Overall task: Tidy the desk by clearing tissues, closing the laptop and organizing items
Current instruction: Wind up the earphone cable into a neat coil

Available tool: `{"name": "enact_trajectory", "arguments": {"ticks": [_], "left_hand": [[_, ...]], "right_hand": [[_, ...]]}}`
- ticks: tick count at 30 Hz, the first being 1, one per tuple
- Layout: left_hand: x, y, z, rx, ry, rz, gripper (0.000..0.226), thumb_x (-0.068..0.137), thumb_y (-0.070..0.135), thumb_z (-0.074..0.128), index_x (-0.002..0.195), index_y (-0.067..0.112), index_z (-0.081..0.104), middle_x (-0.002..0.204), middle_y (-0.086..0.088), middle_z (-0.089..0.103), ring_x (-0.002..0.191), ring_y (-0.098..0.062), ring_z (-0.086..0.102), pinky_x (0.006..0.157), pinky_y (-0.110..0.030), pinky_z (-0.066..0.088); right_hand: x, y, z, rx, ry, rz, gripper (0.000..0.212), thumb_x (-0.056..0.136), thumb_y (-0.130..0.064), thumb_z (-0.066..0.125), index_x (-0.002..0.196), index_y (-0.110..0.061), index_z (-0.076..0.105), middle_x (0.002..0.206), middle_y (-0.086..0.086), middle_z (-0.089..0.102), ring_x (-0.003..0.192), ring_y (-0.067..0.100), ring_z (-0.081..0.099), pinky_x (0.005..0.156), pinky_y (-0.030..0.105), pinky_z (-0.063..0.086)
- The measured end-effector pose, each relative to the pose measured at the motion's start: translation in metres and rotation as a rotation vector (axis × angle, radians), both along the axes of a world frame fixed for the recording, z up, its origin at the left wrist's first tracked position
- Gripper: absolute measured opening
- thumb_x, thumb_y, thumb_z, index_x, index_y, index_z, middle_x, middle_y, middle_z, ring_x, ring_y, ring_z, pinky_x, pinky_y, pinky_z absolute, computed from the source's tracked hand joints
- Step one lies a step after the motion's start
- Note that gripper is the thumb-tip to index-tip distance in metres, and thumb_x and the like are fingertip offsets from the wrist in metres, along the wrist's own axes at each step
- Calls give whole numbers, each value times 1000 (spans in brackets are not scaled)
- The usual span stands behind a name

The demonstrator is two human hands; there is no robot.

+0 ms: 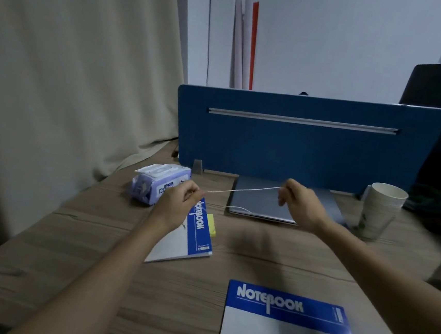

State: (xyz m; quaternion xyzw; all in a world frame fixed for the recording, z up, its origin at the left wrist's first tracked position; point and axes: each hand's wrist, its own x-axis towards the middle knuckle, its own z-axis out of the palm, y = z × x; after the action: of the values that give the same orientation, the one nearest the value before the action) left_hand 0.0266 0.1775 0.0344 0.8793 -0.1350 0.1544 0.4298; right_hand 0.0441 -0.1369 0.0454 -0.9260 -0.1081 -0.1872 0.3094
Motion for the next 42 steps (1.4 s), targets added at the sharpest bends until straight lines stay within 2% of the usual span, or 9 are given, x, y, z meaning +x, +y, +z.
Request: {"name": "enact_trajectory", "arguments": {"ticks": [4, 11, 16, 22, 26, 30, 37, 39, 42], "left_hand": [[2, -10, 6, 16, -17, -8, 28, 93, 45, 57, 82, 20, 58, 74, 0, 67, 69, -8, 65, 64, -36, 51], [5, -25, 12, -3, -74, 10, 24, 94, 37, 60, 81, 16, 59, 69, 2, 63, 62, -2, 57, 60, -30, 42], [6, -26, 17, 22, -46, 23, 22, 94, 38, 59, 86, 18, 64, 79, -1, 68, 73, -9, 61, 67, -33, 46], [4, -24, 19, 51, -1, 27, 24, 91, 41, 63, 79, 21, 63, 56, 16, 59, 48, 1, 51, 44, -22, 39], [10, -8, 18, 85, 19, 78, 26, 93, 38, 62, 74, 20, 64, 63, 3, 61, 61, -16, 52, 56, -32, 40], [13, 0, 17, 38, 92, 55, 30, 94, 44, 57, 86, 18, 70, 80, -9, 71, 80, -31, 64, 72, -43, 51], [11, -10, 10, -106, 196, 15, 23, 97, 32, 54, 85, 17, 67, 82, -2, 74, 91, -21, 69, 82, -36, 54], [6, -24, 11, -130, 192, -9, 24, 99, 30, 53, 85, 16, 67, 82, -3, 75, 85, -16, 69, 76, -31, 54], [-5, -47, 14, -112, 197, -97, 28, 100, 33, 49, 87, 16, 67, 73, 3, 74, 76, -11, 68, 76, -33, 51]], "right_hand": [[-16, -34, 7, -36, -67, -27, 25, 99, -16, 47, 76, -8, 49, 76, 3, 49, 72, 25, 48, 62, 30, 25], [-43, -90, 8, 103, -10, -114, 26, 102, -24, 38, 82, -11, 47, 72, -4, 65, 66, 19, 61, 63, 33, 46], [-54, -124, 10, 109, -54, -217, 23, 99, -20, 50, 82, -5, 50, 67, -3, 50, 65, 19, 44, 57, 31, 31], [-64, -144, 14, 116, -194, -417, 20, 94, -19, 58, 75, -12, 53, 69, 5, 56, 65, 25, 48, 58, 32, 30], [-65, -155, 17, 350, -180, -449, 19, 94, -28, 58, 83, -13, 64, 80, 2, 65, 73, 26, 63, 61, 43, 55], [-57, -150, 23, 470, -225, -493, 22, 91, -34, 62, 80, -15, 65, 78, 2, 66, 72, 19, 61, 64, 36, 48], [-45, -124, 24, 564, -156, -430, 24, 90, -29, 62, 81, -9, 67, 67, 2, 61, 66, 21, 57, 62, 36, 45], [-41, -107, 20, 480, -50, -373, 20, 90, -27, 60, 89, -8, 69, 75, 3, 65, 74, 24, 60, 65, 34, 46], [-40, -83, 14, 223, 102, -372, 33, 87, -26, 61, 119, -17, 64, 122, 8, 63, 114, 30, 57, 96, 44, 47]]}}
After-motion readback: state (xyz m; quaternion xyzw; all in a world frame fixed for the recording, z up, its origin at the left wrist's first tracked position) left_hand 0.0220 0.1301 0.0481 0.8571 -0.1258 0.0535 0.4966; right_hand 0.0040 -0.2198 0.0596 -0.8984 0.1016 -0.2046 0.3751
